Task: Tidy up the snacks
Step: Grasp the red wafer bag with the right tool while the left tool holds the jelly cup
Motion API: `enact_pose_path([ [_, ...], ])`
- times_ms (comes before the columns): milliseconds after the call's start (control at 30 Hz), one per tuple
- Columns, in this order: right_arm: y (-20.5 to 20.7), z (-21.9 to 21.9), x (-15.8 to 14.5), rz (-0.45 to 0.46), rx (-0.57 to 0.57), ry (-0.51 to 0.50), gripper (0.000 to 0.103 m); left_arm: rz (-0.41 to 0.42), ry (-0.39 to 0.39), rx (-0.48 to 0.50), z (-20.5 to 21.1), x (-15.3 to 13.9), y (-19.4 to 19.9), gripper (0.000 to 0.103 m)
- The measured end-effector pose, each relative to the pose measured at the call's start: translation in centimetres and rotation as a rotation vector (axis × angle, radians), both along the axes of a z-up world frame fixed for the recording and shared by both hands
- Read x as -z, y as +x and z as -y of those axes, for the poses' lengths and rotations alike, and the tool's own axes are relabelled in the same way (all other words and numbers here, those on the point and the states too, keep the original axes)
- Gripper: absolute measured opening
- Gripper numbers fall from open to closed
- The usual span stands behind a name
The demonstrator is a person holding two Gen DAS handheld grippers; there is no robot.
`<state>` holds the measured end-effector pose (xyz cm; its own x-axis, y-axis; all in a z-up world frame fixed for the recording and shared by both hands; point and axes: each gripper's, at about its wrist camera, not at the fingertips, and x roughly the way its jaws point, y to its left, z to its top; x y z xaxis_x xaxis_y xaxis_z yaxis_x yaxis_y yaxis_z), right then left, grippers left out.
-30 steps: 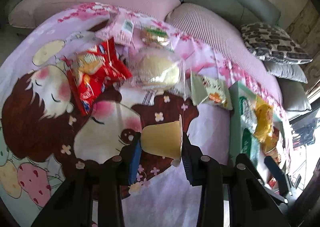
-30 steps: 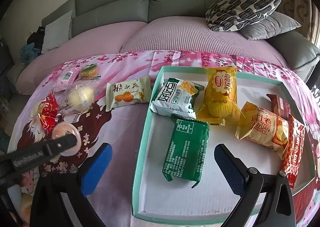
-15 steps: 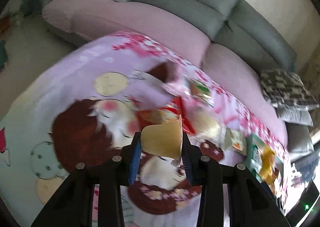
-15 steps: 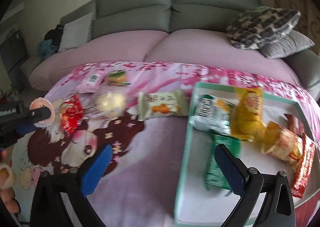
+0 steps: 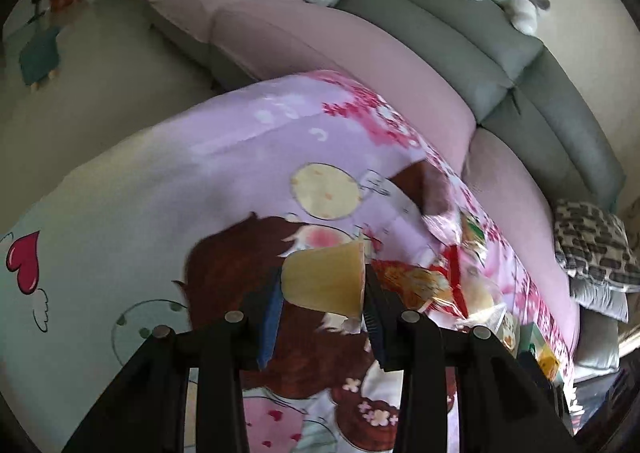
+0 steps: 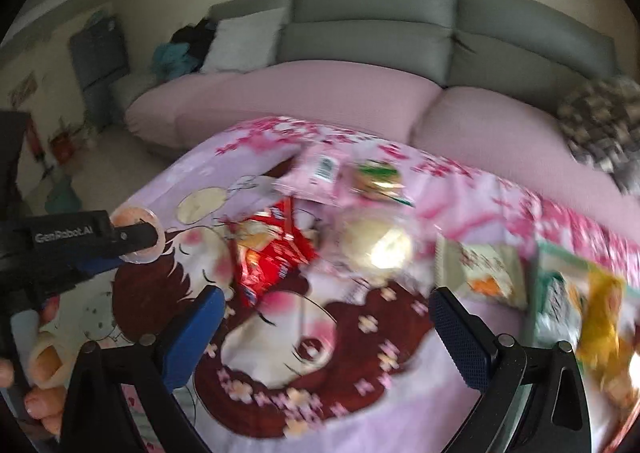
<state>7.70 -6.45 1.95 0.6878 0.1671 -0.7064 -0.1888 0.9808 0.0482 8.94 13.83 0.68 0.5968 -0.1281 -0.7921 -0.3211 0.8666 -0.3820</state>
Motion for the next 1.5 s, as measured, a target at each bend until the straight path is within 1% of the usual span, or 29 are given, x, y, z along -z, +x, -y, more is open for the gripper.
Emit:
enact_pose_path([
  [133, 1.6, -2.8, 0.3, 0.002, -0.071, -0.07, 0.1, -0.028, -0.004, -0.033, -1.3, 0.9, 0.2, 0.039],
  [300, 3.9, -4.5, 0.7, -0.022, -0.12, -0.083, 0.097, -0.045, -0.032, -0.049, -2.3, 1.7, 0.5, 0.039],
  [367, 5.0, -5.0, 1.3, -0.036, -0.129, -0.111, 0.095, -0.048, -0.044, -0.051, -2.6, 2.0, 0.6, 0.039],
  [433, 5.7, -5.3, 2.0, -0.056, -0.129, -0.13, 0.09, -0.049, -0.052, -0.053, -2.7, 2.1, 0.7, 0.039],
  [467, 5.8, -5.3, 2.1, -0.063, -0.128, -0.133, 0.088, -0.051, -0.057, -0.056, -2.8, 2.2, 0.7, 0.039],
  [567, 6.3, -5.3, 2.6, -0.071, -0.125, -0.131, 0.087, -0.056, -0.068, -0.057, -2.9, 2.5, 0.9, 0.039],
  [667, 6.5, -5.6, 2.9, -0.071, -0.128, -0.142, 0.081, -0.061, -0.077, -0.049, -2.8, 2.6, 0.9, 0.039],
  [767, 6.6, -5.6, 3.0, -0.078, -0.128, -0.146, 0.068, -0.061, -0.08, -0.051, -2.8, 2.6, 0.9, 0.039],
  [800, 6.7, -5.6, 3.1, -0.082, -0.126, -0.143, 0.067, -0.061, -0.079, -0.052, -2.8, 2.6, 0.9, 0.039],
  [833, 6.7, -5.5, 3.1, -0.086, -0.125, -0.139, 0.066, -0.061, -0.079, -0.052, -2.8, 2.6, 0.9, 0.039],
  [900, 6.6, -5.3, 3.1, -0.09, -0.12, -0.128, 0.06, -0.065, -0.079, -0.049, -2.6, 2.7, 0.9, 0.039],
  [1000, 6.4, -4.9, 3.0, -0.089, -0.112, -0.111, 0.057, -0.066, -0.076, -0.042, -2.3, 2.6, 1.0, 0.039],
  [1167, 5.4, -4.3, 2.3, -0.071, -0.098, -0.077, 0.056, -0.059, -0.071, -0.037, -2.0, 2.3, 0.9, 0.039],
  [1333, 3.2, -3.0, 0.5, -0.027, -0.062, -0.03, 0.056, -0.056, -0.06, -0.021, -1.2, 2.1, 0.8, 0.039],
  [1500, 1.1, -1.3, -0.8, -0.007, -0.024, 0.004, 0.056, -0.04, -0.042, 0.013, 0.4, 1.4, 0.8, 0.039],
])
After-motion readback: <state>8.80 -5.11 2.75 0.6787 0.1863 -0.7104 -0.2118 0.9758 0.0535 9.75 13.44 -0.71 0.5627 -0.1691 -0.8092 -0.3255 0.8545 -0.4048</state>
